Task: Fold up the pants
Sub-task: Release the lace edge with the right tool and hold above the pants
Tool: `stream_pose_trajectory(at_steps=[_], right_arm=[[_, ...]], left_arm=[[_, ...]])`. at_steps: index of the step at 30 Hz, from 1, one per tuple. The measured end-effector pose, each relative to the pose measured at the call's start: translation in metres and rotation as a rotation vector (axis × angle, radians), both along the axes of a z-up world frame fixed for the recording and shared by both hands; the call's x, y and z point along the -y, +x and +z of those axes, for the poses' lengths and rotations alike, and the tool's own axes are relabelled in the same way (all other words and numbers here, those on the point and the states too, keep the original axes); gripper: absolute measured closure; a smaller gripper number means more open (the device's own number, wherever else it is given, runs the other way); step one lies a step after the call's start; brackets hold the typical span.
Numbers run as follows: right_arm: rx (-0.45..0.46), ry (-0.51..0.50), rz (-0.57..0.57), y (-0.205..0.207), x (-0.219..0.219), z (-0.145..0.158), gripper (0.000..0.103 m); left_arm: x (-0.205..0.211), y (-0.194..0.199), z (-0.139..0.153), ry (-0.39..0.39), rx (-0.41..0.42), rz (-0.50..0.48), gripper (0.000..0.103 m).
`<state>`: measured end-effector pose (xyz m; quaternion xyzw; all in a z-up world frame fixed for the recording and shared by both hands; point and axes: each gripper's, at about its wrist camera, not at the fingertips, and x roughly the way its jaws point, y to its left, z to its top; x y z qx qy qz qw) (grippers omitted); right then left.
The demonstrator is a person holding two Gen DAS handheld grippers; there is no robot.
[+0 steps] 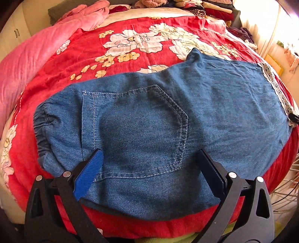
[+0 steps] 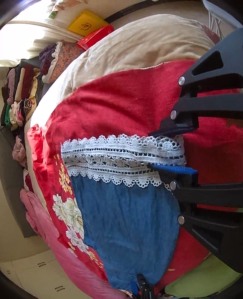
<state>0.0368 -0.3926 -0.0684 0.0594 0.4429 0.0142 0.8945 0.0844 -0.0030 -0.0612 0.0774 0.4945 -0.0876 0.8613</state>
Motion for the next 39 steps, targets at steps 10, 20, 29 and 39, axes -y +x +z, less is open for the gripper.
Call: stream_pose_trajectory(at_steps=[10,20,29,39], right_arm=[[-0.038,-0.029,-0.003,0.003,0.002,-0.001,0.054],[0.108,-0.022,-0.022,-0.023,0.000,0.044,0.025],[0.268,0.001,0.003,-0.045,-0.016,0.092,0.024],[0.378,0.005,0.080,-0.056,-0.050,0.118,0.009]], left_arm=[[-0.001,-0.006,0.011,-0.048,0.036,-0.025,0.010],[0.009,-0.022,0.049,-0.113,0.108,-0.062,0.010],[0.030,-0.027,0.084,-0.116,0.176,-0.105,0.010],[0.078,-0.018,0.113,-0.119,0.228,-0.196,0.010]])
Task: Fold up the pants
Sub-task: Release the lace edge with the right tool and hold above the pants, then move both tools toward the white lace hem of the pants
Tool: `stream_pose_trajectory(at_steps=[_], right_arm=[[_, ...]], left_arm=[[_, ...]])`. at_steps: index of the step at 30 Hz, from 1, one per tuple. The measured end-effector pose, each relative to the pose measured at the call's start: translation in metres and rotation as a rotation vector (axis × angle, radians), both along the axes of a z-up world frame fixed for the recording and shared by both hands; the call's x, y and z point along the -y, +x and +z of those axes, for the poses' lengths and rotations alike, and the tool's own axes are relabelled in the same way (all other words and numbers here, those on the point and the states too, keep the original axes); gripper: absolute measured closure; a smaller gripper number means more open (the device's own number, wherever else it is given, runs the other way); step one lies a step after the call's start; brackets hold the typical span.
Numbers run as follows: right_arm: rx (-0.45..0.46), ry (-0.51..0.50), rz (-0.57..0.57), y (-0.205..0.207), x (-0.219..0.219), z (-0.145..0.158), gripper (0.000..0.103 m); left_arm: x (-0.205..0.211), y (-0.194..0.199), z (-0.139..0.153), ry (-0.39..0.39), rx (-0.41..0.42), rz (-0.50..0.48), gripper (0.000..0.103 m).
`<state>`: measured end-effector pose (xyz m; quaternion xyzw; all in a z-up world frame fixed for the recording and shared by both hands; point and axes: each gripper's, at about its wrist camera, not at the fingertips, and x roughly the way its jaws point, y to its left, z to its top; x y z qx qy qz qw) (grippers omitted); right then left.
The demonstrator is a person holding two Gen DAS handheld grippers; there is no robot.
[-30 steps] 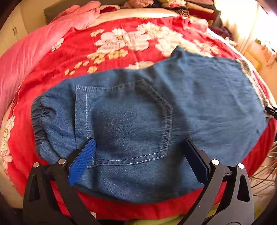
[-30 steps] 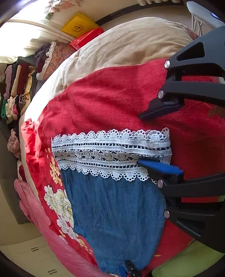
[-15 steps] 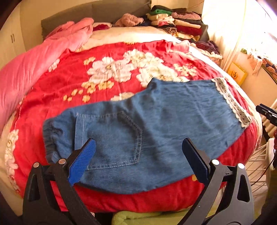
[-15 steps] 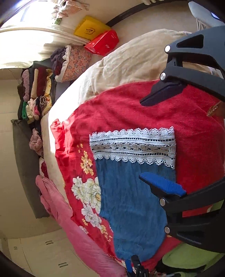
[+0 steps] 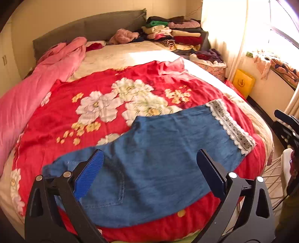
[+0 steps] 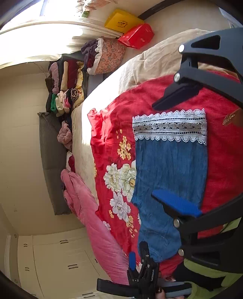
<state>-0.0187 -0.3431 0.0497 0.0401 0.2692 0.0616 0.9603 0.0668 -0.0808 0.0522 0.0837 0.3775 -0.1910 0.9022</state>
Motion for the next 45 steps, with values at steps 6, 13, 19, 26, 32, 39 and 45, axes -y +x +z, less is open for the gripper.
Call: stream_pose_trajectory(at_steps=[6,13,19,26,32,39,45], right_arm=[[-0.003,-0.003,0.016,-0.001,-0.005,-0.003,0.009],[-0.059,-0.003,0.028,0.011,-0.010,-0.028,0.009],[-0.154,0.001,0.041,0.034,-0.020,-0.068,0.009],[-0.272,-0.008,0.034,0.061,-0.028,-0.110,0.009],[-0.330,-0.051,0.008,0.072,-0.031,-0.132,0.007],[-0.288,0.000,-0.006,0.062,-0.021,-0.112,0.008],[-0.227,0.015,-0.042,0.046,-0.006,-0.088,0.008]], left_arm=[[0.030,0.010,0.005,0.021,0.018,-0.046,0.010],[0.054,0.026,-0.015,0.041,-0.003,-0.088,0.010],[0.064,0.043,-0.057,0.091,-0.060,-0.118,0.010],[0.071,0.060,-0.103,0.150,-0.117,-0.154,0.010],[0.065,0.069,-0.126,0.136,-0.150,-0.159,0.010],[0.063,0.062,-0.107,0.106,-0.128,-0.152,0.010],[0.067,0.053,-0.080,0.079,-0.092,-0.159,0.010]])
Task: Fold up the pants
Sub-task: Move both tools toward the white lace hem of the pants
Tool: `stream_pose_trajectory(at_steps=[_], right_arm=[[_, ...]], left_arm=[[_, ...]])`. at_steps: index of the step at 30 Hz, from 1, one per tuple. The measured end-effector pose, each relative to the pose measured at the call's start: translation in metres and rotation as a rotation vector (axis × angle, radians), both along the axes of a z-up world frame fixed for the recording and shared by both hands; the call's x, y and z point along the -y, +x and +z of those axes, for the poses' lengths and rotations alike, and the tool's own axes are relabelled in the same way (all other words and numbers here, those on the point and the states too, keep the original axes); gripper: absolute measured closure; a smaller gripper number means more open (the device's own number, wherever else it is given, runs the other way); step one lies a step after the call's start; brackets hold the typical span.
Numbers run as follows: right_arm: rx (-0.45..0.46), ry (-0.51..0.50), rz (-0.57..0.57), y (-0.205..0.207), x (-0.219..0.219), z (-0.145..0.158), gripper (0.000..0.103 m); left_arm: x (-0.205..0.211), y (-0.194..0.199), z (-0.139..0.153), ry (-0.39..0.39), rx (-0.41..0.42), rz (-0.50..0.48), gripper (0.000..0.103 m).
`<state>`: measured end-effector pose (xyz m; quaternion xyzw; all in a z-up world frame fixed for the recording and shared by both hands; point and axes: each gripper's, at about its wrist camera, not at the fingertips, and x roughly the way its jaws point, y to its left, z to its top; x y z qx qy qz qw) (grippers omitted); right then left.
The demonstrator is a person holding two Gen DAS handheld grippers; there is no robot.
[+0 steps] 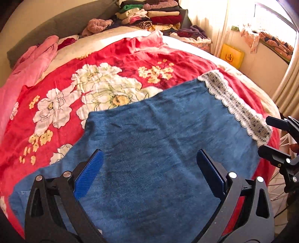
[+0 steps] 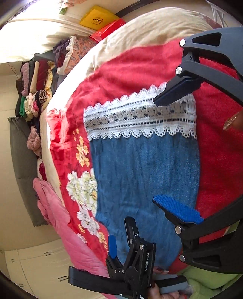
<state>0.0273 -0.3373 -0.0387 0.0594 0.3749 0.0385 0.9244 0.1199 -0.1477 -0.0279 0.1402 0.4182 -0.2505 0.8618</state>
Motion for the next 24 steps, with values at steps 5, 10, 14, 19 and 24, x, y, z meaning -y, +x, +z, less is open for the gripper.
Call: stream_pose_trajectory(at_steps=[5,10,14,19,24], right_arm=[[0.029,0.008,-0.044,-0.009,0.018,0.013,0.008],[0.081,0.011,-0.076,-0.021,0.036,0.029,0.008],[0.115,0.017,-0.102,-0.030,0.050,0.039,0.007],[0.142,0.029,-0.127,-0.038,0.064,0.047,0.007],[0.153,0.046,-0.141,-0.041,0.071,0.048,0.007]], left_arm=[[0.007,-0.003,0.013,0.013,0.017,-0.010,0.010],[0.018,-0.008,0.029,0.008,0.038,-0.030,0.010],[0.028,-0.011,0.039,0.018,0.062,-0.044,0.010],[0.043,-0.011,0.049,0.022,0.075,-0.062,0.010],[0.059,-0.012,0.055,0.036,0.091,-0.087,0.010]])
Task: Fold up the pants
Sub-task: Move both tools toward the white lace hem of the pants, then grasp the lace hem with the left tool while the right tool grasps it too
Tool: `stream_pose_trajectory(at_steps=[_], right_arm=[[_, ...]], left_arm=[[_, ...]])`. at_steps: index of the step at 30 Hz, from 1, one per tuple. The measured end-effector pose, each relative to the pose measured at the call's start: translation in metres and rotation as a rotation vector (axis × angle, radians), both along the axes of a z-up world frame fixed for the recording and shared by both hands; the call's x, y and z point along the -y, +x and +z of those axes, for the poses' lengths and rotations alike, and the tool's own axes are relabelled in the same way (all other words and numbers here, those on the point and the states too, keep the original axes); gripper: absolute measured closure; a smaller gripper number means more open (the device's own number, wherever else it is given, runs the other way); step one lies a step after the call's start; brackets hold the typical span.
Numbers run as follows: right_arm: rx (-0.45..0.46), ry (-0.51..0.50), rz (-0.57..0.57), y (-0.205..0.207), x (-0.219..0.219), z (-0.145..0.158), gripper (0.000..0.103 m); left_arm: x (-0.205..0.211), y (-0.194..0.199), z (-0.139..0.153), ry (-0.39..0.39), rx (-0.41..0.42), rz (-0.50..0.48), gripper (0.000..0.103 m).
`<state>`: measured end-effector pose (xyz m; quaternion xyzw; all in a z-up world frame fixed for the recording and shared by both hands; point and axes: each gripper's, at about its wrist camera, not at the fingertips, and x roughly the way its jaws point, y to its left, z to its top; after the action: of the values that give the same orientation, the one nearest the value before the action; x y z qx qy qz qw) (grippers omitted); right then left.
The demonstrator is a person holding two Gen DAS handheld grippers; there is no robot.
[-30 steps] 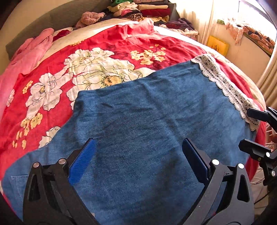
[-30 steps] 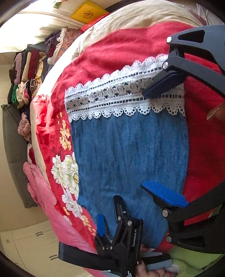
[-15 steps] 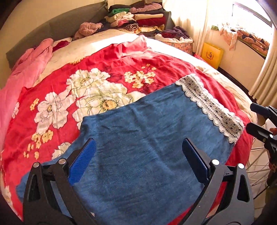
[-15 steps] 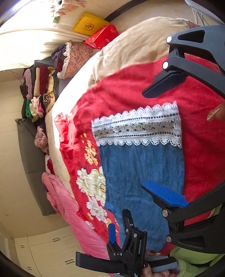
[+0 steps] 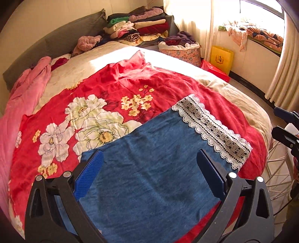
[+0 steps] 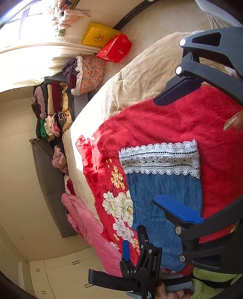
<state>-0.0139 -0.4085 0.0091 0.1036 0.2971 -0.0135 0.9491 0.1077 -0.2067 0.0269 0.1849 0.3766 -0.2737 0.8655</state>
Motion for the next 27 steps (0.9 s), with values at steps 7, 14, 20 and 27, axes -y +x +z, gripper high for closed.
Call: stream_pose_trajectory(at_steps=[7,14,20,27], right_arm=[[-0.017,-0.011,-0.020,0.003,0.001,-0.004,0.006],[-0.072,0.000,-0.019,0.015,-0.001,-0.026,0.006],[-0.111,0.033,-0.007,0.027,-0.007,-0.048,0.006],[-0.123,0.059,0.014,0.033,-0.009,-0.059,0.006]], left_arm=[[0.021,0.007,-0.005,0.012,-0.012,-0.035,0.010],[0.033,0.023,-0.016,0.017,-0.030,-0.075,0.010],[0.044,0.052,-0.028,0.008,-0.079,-0.084,0.010],[0.054,0.082,-0.041,0.008,-0.120,-0.105,0.010]])
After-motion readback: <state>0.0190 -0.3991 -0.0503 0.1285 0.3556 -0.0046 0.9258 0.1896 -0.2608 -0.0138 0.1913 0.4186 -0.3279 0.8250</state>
